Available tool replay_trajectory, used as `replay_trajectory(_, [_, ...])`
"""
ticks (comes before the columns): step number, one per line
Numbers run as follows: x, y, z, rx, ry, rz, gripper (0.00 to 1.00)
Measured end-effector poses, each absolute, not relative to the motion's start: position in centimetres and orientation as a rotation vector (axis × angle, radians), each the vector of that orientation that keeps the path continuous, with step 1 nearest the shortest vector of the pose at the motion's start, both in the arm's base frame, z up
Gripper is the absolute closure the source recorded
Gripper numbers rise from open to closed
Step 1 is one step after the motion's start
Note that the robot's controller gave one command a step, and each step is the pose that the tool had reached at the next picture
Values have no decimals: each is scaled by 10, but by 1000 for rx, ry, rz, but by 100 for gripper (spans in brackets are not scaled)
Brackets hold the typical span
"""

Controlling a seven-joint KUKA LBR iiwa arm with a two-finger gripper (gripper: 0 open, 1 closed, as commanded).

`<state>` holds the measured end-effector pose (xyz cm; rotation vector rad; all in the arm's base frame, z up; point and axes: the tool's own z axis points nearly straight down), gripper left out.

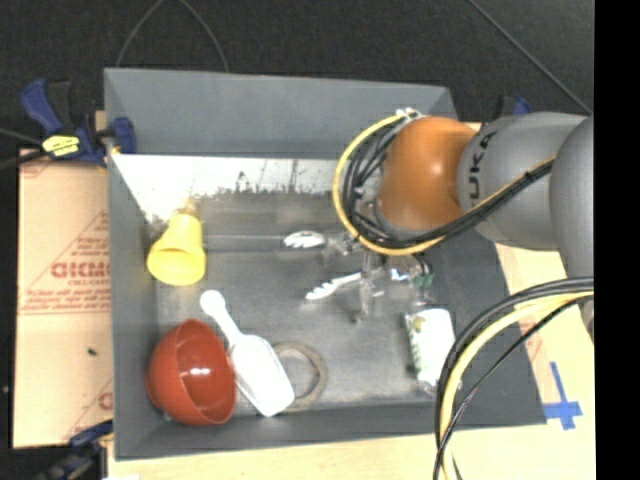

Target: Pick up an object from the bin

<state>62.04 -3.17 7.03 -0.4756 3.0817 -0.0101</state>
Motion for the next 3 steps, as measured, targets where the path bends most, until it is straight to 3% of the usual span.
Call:
replay_trajectory(1, [627,-10,94,-367,3080,-9,100])
replay_trajectory(3, [633,-20,90,-567,3048,8,100])
